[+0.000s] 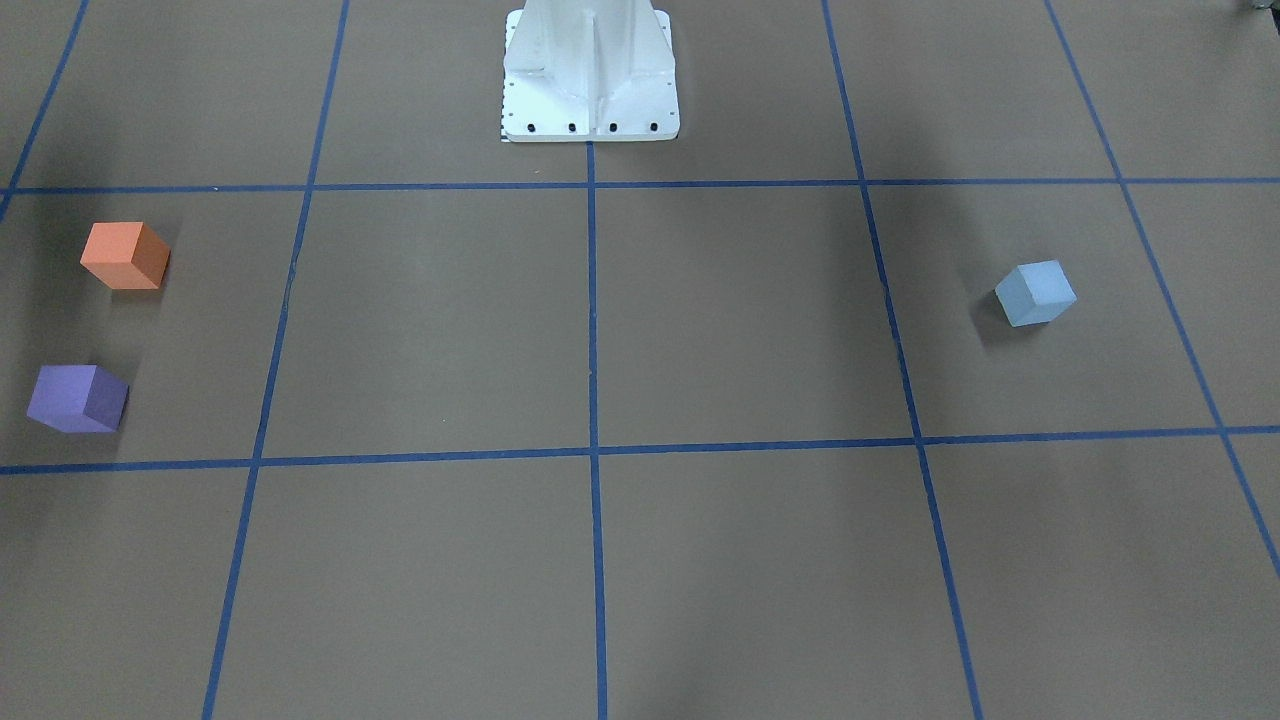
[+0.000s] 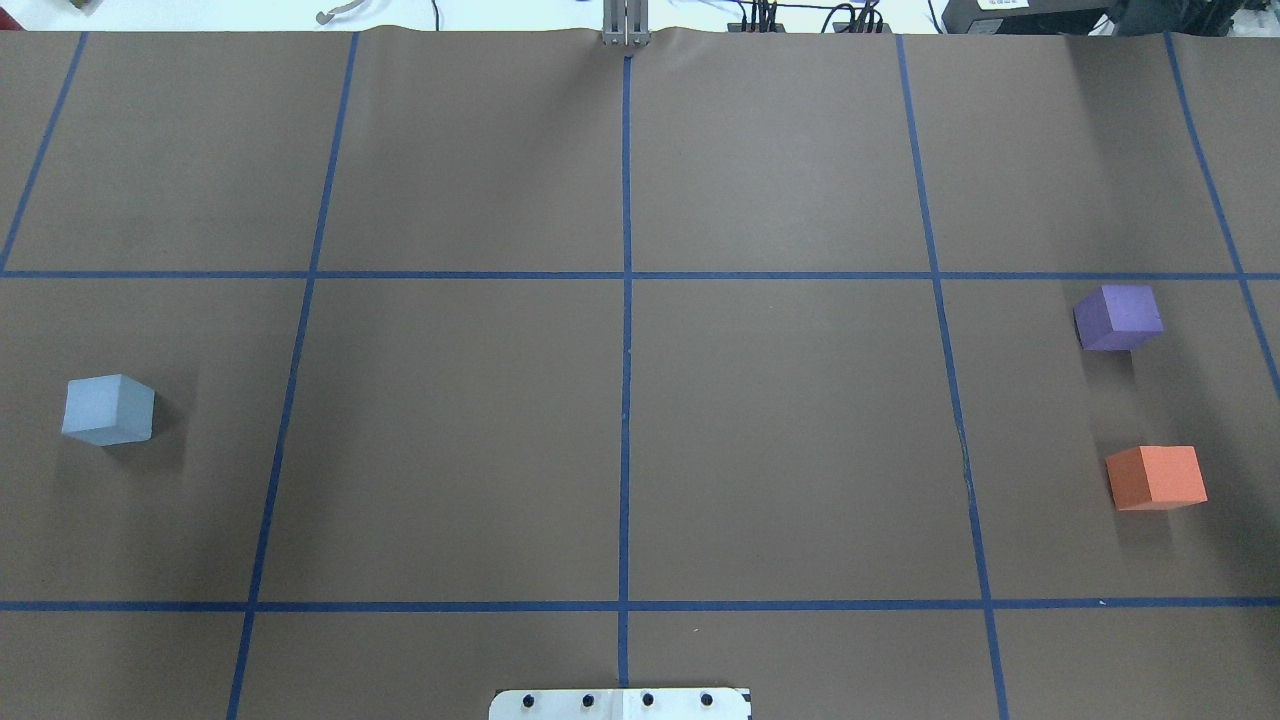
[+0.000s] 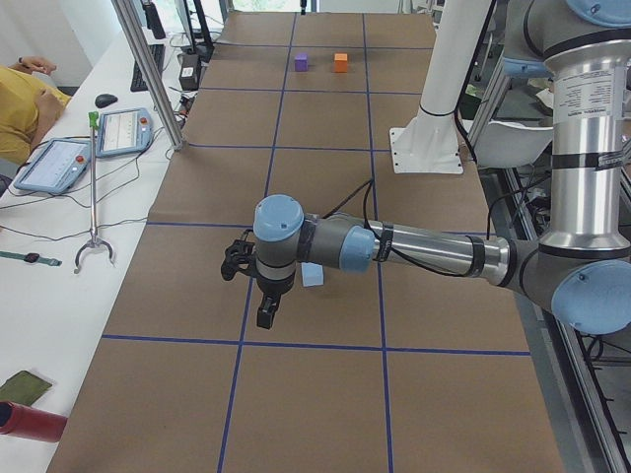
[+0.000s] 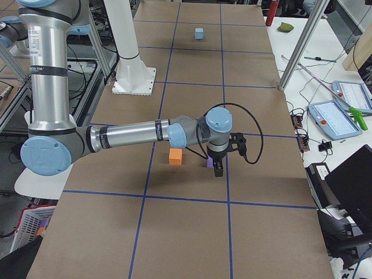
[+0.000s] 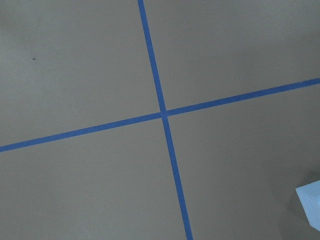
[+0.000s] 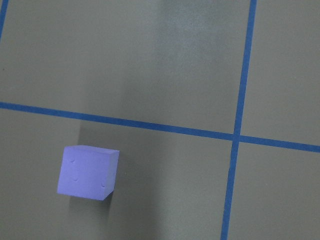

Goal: Place blue block between orange and purple blocks

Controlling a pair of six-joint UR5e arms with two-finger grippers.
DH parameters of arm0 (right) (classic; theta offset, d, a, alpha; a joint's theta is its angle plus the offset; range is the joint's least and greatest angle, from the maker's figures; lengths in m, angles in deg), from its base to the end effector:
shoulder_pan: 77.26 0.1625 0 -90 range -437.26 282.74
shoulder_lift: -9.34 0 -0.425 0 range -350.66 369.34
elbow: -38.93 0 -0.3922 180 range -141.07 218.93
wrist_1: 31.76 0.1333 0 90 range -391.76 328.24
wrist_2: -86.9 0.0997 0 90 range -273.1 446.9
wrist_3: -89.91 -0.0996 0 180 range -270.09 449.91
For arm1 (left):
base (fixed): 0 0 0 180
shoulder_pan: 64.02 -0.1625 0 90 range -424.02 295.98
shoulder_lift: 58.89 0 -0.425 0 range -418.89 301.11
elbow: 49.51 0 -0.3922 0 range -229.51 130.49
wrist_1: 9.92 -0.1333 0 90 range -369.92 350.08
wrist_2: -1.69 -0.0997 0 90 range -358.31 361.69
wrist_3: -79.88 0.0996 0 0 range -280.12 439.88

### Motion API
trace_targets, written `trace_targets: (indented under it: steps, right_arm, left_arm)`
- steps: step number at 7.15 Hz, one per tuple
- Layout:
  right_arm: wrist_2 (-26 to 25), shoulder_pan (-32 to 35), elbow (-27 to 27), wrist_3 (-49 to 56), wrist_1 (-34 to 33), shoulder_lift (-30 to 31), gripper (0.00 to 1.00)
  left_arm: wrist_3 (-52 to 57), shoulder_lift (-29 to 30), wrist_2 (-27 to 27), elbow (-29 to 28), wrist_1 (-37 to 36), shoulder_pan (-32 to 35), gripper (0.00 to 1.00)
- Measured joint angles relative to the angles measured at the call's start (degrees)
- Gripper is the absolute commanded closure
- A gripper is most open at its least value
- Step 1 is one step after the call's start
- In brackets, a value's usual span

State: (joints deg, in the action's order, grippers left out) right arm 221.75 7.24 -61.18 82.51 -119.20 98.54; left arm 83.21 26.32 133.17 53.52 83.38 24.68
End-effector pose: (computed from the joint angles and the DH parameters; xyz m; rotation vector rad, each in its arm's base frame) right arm 0.0144 -0.5082 0.5587 0.1340 -0.7990 -0.0607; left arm -0.0568 -0.4667 0.5830 0.2054 0.7185 0.1499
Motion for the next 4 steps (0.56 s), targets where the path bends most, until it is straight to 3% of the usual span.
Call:
trace_targets:
  steps: [4]
  right_arm:
    - [0.15, 1.30, -2.13, 0.02, -3.40, -1.09, 0.00]
  left_arm:
    - [-0.14, -2.07, 3.07, 0.34, 2.87, -0.08, 0.00]
